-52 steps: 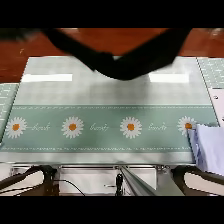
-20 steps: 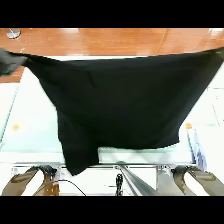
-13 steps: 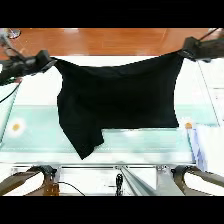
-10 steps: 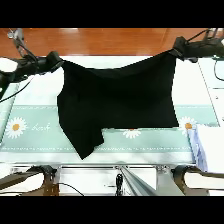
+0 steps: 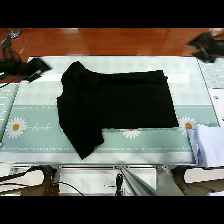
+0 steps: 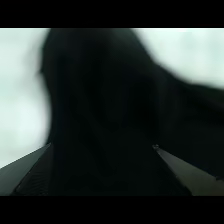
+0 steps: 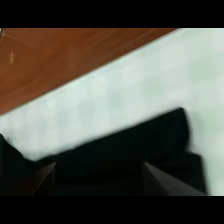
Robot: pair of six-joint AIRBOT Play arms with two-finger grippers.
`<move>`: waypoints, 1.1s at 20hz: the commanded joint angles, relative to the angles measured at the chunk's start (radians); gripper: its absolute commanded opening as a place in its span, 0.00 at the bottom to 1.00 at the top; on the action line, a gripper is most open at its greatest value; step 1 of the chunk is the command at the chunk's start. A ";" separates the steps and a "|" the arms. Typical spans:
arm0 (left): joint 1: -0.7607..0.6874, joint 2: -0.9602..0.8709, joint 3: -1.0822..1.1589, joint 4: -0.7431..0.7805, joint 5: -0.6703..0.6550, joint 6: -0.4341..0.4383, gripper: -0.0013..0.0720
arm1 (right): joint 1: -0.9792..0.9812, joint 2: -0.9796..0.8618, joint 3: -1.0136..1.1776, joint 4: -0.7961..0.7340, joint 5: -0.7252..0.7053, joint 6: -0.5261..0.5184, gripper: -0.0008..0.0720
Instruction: Fold the shirts.
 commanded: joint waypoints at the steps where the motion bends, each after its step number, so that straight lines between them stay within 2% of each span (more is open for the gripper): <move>1: 0.214 0.028 -0.077 0.078 -0.348 0.006 0.98 | -0.164 0.041 0.008 -0.164 0.337 -0.063 0.85; 3: 0.293 0.091 -0.254 0.045 -0.325 0.040 0.98 | -0.211 0.116 -0.138 -0.203 0.325 -0.056 0.85; 6: 0.365 0.197 -0.510 -0.001 -0.256 0.115 0.98 | -0.222 0.297 -0.482 -0.190 0.116 -0.090 0.85; 8: 0.397 0.243 -0.623 -0.044 -0.240 0.156 0.98 | -0.221 0.409 -0.697 -0.108 0.010 -0.113 0.85; 11: 0.383 0.257 -0.739 -0.075 -0.184 0.156 0.98 | -0.218 0.500 -0.897 0.060 -0.017 -0.166 0.85; 13: 0.345 0.257 -0.798 -0.144 -0.129 0.176 0.98 | -0.218 0.512 -0.949 0.115 -0.014 -0.193 0.85; 16: 0.259 0.253 -0.836 -0.259 -0.061 0.222 0.98 | -0.218 0.512 -0.957 0.111 -0.013 -0.198 0.85; 19: 0.142 0.234 -0.835 -0.262 0.018 0.182 0.98 | -0.218 0.512 -0.958 0.111 0.008 -0.224 0.85; 22: 0.037 0.218 -0.835 -0.275 0.078 0.181 0.98 | -0.218 0.512 -0.957 0.110 0.034 -0.238 0.85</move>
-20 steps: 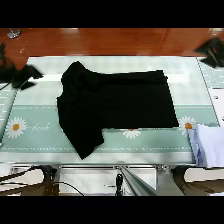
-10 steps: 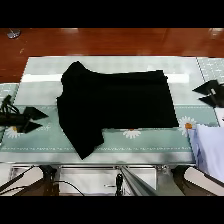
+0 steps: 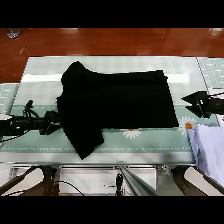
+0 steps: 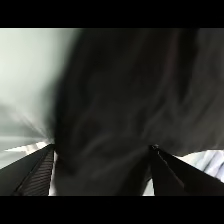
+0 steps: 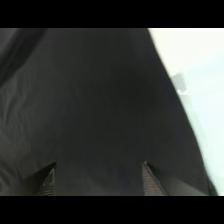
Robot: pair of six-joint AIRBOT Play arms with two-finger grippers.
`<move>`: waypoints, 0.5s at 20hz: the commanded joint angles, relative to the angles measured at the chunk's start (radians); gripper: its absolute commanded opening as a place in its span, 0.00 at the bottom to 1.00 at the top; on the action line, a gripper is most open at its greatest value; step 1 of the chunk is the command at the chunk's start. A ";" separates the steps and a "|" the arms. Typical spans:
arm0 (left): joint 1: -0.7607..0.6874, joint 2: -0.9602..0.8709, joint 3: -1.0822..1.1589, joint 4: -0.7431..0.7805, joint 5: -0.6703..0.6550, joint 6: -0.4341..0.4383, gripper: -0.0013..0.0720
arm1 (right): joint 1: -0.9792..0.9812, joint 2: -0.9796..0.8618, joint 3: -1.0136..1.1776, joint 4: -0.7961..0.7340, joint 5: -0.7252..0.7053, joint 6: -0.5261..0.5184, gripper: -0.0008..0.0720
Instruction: Fold the shirts.
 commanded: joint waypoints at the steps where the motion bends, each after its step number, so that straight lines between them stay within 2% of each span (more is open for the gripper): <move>1: -0.117 -0.023 -0.008 -0.016 0.089 -0.004 0.97 | -0.004 0.003 -0.008 0.009 0.014 -0.019 0.85; 2: -0.132 -0.029 -0.007 -0.016 0.087 0.002 0.97 | -0.021 0.003 -0.003 0.005 0.002 -0.011 0.85; 3: -0.133 -0.031 -0.007 -0.016 0.079 0.011 0.70 | -0.047 0.003 0.006 -0.009 -0.010 0.012 0.85; 4: -0.126 -0.031 -0.007 -0.016 0.070 0.016 0.04 | -0.083 0.003 0.016 -0.042 -0.019 0.037 0.85; 8: -0.125 -0.029 0.017 -0.016 0.055 0.026 0.05 | -0.146 0.002 -0.030 -0.331 0.045 0.154 0.85; 10: -0.124 -0.029 0.020 -0.018 0.060 0.025 0.06 | -0.146 -0.006 -0.111 -0.315 0.032 0.154 0.85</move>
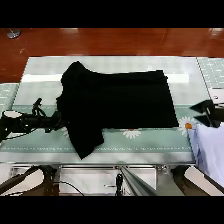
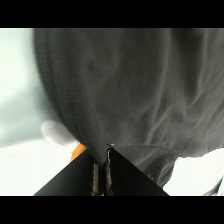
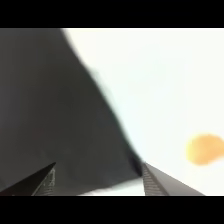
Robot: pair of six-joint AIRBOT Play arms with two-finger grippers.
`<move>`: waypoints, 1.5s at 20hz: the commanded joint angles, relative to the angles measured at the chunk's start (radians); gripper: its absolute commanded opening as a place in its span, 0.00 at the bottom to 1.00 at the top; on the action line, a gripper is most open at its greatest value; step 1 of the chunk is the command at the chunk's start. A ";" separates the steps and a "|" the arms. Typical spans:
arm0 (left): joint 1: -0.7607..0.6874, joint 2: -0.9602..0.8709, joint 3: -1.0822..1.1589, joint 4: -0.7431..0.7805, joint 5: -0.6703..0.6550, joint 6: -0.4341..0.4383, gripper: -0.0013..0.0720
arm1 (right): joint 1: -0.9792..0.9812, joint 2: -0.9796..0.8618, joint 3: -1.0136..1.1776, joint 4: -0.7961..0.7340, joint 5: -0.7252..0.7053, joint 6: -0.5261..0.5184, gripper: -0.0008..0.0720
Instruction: Fold the shirts.
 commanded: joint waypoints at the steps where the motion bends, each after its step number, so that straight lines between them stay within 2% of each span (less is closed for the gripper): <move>1: -0.004 -0.001 0.008 -0.009 0.004 0.001 0.06 | -0.018 -0.023 -0.092 -0.072 0.007 0.039 0.85; 7: -0.005 -0.001 0.008 -0.014 0.005 0.002 0.05 | -0.012 -0.148 -0.097 0.036 0.032 -0.020 0.85; 13: -0.005 -0.001 0.008 -0.014 0.003 -0.006 0.06 | 0.201 -0.214 -0.096 0.079 -0.085 -0.033 0.85; 16: -0.005 -0.001 0.008 -0.014 0.004 -0.005 0.05 | 0.284 -0.247 -0.045 0.084 -0.097 -0.031 0.85; 17: -0.005 -0.001 0.008 -0.014 0.003 -0.005 0.06 | 0.305 -0.249 -0.017 0.083 -0.105 -0.024 0.73; 18: -0.005 -0.001 0.008 -0.015 0.001 -0.005 0.05 | 0.321 -0.249 0.011 0.080 -0.111 -0.019 0.45; 19: -0.005 -0.001 0.009 -0.015 -0.004 -0.005 0.06 | 0.337 -0.249 0.042 0.075 -0.111 -0.026 0.04; 21: -0.005 0.002 0.019 -0.021 -0.017 -0.005 0.05 | 0.357 -0.249 0.104 0.069 -0.095 -0.023 0.03; 23: -0.005 0.022 0.084 -0.095 -0.057 0.020 0.06 | 0.367 -0.245 0.209 0.044 0.005 -0.014 0.03; 25: -0.005 0.070 0.224 -0.278 -0.076 0.057 0.05 | 0.375 -0.203 0.379 0.052 0.061 0.019 0.03; 27: -0.011 0.121 0.420 -0.458 -0.075 0.077 0.05 | 0.381 -0.140 0.604 0.046 0.041 0.058 0.03; 29: -0.018 0.165 0.684 -0.460 -0.074 0.077 0.05 | 0.381 -0.059 0.820 -0.005 -0.034 0.107 0.03; 30: -0.018 0.183 0.809 -0.404 -0.074 0.075 0.05 | 0.381 -0.010 0.914 -0.023 -0.057 0.108 0.03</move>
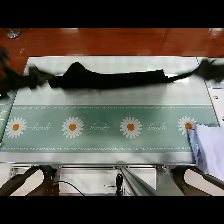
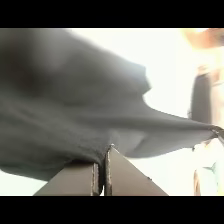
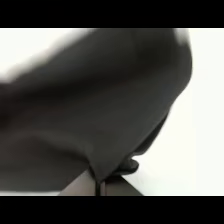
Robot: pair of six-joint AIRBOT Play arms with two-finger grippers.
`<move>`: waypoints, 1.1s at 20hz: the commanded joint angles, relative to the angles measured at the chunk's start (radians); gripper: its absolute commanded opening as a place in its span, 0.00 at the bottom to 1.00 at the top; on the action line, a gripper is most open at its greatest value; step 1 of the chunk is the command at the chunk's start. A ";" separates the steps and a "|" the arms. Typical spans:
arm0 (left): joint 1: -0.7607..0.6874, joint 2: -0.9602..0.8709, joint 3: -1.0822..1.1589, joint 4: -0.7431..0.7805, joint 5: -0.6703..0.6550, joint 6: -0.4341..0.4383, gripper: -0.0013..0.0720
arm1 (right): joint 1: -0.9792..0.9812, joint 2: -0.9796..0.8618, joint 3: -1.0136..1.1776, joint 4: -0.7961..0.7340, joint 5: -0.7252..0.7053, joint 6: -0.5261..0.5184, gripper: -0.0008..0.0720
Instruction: Fold the shirts.
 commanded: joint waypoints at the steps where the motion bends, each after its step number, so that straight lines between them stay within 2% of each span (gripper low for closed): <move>1: -0.004 0.076 0.424 0.065 -0.003 -0.022 0.05 | 0.005 0.150 0.335 -0.070 -0.064 0.049 0.03; 4: -0.004 0.141 0.733 0.456 -0.023 -0.208 0.05 | 0.005 0.322 0.407 -0.188 -0.011 0.089 0.03; 6: -0.004 0.203 0.854 0.608 -0.063 -0.270 0.05 | 0.005 0.436 0.407 -0.207 0.089 0.101 0.03; 7: -0.004 0.245 0.891 0.651 -0.090 -0.270 0.05 | 0.005 0.487 0.407 -0.204 0.126 0.101 0.03; 9: -0.004 0.343 0.912 0.724 -0.136 -0.272 0.05 | 0.005 0.592 0.407 -0.238 0.151 0.108 0.03; 13: -0.004 0.531 0.911 0.888 -0.259 -0.274 0.05 | 0.005 0.749 0.407 -0.365 0.216 0.185 0.03; 16: -0.007 0.629 0.852 0.968 -0.260 -0.278 0.05 | 0.036 0.784 0.406 -0.385 0.240 0.188 0.03; 19: -0.016 0.652 0.729 0.978 -0.248 -0.290 0.05 | 0.064 0.772 0.362 -0.379 0.290 0.193 0.03; 22: -0.016 0.623 0.511 0.935 -0.174 -0.310 0.05 | 0.064 0.747 0.219 -0.266 0.291 0.167 0.03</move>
